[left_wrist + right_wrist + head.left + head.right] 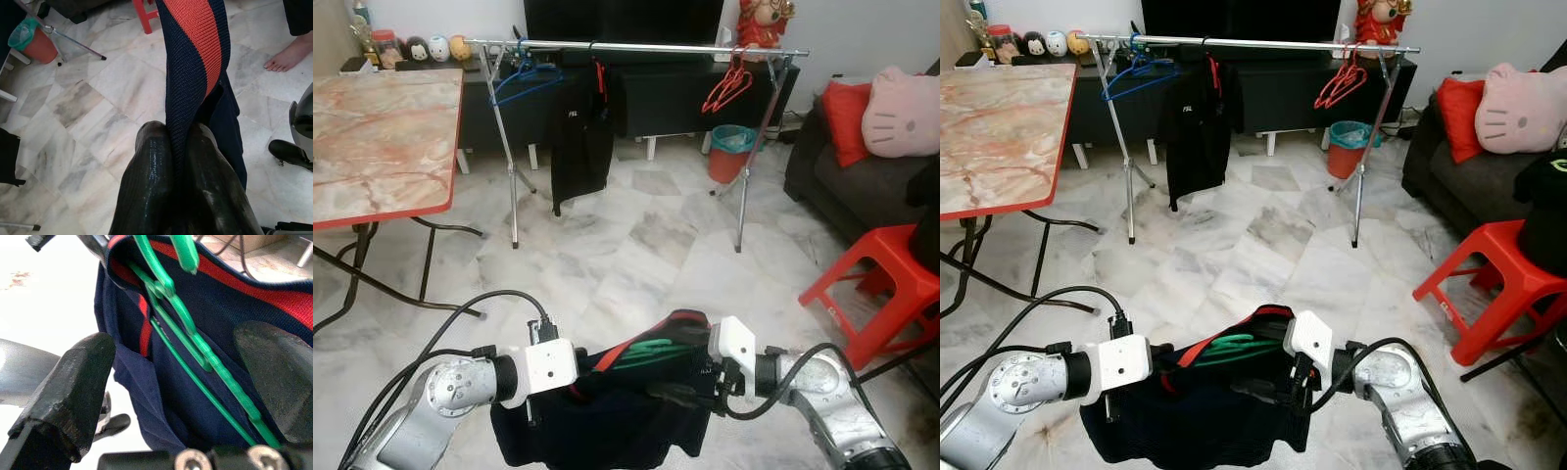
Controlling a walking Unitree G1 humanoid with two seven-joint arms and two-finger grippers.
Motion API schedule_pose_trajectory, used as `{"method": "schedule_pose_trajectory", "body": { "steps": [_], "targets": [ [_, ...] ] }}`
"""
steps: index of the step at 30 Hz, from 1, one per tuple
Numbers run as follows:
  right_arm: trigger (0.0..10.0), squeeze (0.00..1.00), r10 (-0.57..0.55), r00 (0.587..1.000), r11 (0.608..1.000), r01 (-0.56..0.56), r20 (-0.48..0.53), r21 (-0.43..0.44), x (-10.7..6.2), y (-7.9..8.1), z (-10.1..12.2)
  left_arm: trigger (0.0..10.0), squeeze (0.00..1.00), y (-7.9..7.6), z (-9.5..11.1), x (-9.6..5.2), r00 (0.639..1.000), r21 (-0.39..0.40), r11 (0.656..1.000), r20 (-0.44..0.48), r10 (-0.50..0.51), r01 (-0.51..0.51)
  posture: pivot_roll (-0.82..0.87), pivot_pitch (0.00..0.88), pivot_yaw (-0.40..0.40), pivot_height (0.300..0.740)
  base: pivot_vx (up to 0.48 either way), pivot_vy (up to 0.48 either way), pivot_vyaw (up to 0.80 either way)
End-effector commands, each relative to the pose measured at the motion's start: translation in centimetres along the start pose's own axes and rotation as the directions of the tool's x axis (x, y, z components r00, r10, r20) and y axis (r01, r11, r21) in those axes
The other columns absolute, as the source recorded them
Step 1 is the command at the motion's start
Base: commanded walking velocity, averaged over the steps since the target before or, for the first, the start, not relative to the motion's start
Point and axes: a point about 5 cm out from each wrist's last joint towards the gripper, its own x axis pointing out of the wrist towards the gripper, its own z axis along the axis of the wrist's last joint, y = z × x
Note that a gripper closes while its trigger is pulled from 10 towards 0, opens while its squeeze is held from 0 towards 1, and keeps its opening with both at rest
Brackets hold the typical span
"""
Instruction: Hang hanger
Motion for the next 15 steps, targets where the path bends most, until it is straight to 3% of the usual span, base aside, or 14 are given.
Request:
{"method": "schedule_pose_trajectory", "body": {
  "steps": [1, 8, 15],
  "targets": [
    [10.0, 0.0, 0.037, 0.999, 0.999, -0.037, -0.002, -0.007, -0.4, -0.2, 0.5, 10.0, 0.0, 0.1, 1.0, 0.0, 0.999, 0.033, 0.999, 0.033, 0.001, -0.002, 0.17, 0.0, -0.073, 0.74, 0.0, 0.0, 0.0],
    [10.0, 0.0, 0.017, 0.999, 0.999, -0.02, -0.051, -0.051, -0.4, -0.8, 0.2, 10.0, 0.0, 0.1, 1.5, -0.1, 0.999, 0.05, 0.999, 0.045, -0.011, 0.009, 0.17, 0.0, -0.078, 0.74, 0.0, 0.0, 0.0],
    [10.0, 0.0, 0.064, 0.996, 0.997, -0.066, -0.057, -0.028, -0.4, -0.6, -0.1, 10.0, 0.0, -0.1, 2.3, -0.1, 0.997, 0.085, 0.995, 0.066, -0.048, 0.042, 0.18, 0.0, -0.084, 0.74, 0.0, 0.0, 0.0]
  ]
}}
